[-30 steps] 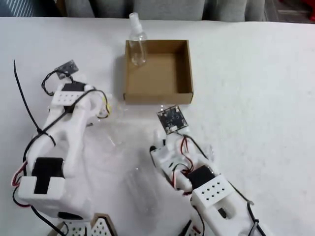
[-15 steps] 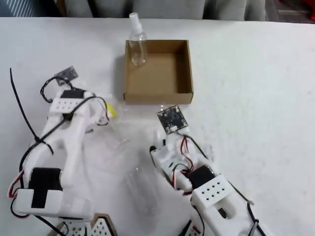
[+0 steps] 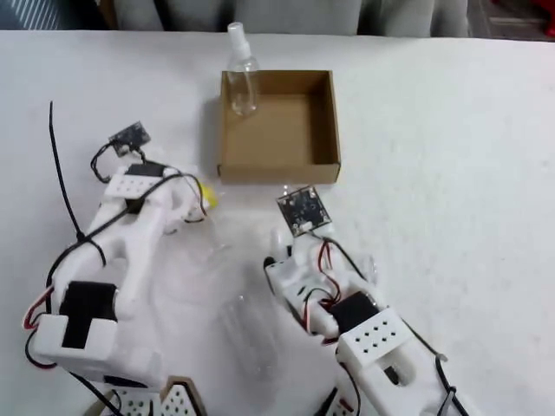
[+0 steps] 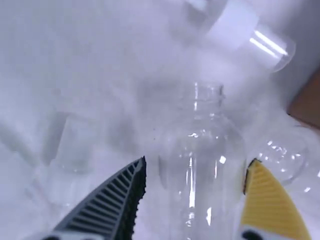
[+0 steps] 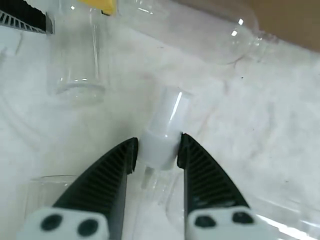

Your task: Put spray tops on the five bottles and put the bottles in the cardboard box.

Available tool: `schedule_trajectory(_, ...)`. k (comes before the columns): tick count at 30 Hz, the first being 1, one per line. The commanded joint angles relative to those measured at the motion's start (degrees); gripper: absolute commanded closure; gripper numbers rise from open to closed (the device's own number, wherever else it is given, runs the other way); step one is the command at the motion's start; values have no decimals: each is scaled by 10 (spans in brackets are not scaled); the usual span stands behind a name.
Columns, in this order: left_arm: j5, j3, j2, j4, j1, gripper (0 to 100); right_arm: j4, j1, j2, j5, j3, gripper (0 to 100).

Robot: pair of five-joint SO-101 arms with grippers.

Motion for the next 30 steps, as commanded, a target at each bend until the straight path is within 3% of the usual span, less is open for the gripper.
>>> schedule_trajectory(1,5,-27,-4,-9,7,703,-11,1,0,8,-6,983)
schedule_trajectory(4,1,-30,-4,-11,7,812,-11,1,0,8,-6,983)
schedule_trajectory(7,-49,-33,-4,-13,8,993,-11,1,0,8,-6,983)
schedule_trajectory(10,-86,-37,-4,-8,11,944,-11,1,0,8,-6,983)
schedule_trajectory(12,-110,-37,-4,-7,8,982,-11,1,0,8,-6,983)
schedule_trajectory(19,-350,-40,-3,21,14,980,-11,2,0,8,-6,983)
schedule_trajectory(24,-341,-41,-3,20,8,957,-11,2,0,8,-6,983)
schedule_trajectory(30,-252,-42,-4,37,1,784,-11,2,0,8,-6,983)
